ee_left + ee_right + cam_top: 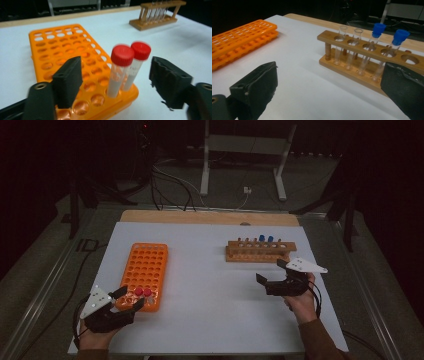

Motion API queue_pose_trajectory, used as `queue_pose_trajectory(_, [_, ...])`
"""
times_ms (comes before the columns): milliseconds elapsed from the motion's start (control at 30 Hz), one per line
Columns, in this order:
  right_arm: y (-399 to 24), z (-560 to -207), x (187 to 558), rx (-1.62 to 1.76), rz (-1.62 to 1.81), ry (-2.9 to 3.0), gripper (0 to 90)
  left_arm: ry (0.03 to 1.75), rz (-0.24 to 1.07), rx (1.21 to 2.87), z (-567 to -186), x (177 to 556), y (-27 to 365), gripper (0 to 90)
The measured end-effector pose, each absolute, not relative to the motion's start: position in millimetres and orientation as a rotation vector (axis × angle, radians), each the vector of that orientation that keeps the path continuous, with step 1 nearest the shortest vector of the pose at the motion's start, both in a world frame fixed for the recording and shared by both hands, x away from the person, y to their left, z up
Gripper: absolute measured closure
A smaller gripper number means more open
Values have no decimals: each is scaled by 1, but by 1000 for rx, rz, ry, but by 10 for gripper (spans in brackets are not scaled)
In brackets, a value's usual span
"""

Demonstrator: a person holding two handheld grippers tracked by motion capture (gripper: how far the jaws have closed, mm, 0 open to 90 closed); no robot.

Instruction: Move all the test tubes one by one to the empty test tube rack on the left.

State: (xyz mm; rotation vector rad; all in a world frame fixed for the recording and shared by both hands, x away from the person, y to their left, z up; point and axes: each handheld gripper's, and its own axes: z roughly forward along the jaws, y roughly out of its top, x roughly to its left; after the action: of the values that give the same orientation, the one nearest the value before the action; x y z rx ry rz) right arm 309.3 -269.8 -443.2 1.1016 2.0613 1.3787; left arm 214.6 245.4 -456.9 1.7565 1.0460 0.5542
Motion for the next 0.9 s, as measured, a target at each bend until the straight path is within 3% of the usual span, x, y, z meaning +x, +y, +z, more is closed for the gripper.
queue_pose_trajectory(300, [-274, -434, 325, 1131, 1357, 2031, 18, 1093, 611, 1712, -444, 225, 242, 21])
queue_pose_trajectory(600, [-276, -426, 350, 1195, 1326, 1977, 70, 1127, 659, 1644, -439, 239, 244, 6])
queue_pose_trajectory(833, [-285, -429, 374, 1274, 1313, 1939, 172, 1163, 676, 1597, -439, 246, 245, 10])
queue_pose_trajectory(900, [-288, -432, 382, 1306, 1286, 1930, 250, 1168, 685, 1597, -440, 247, 245, 10])
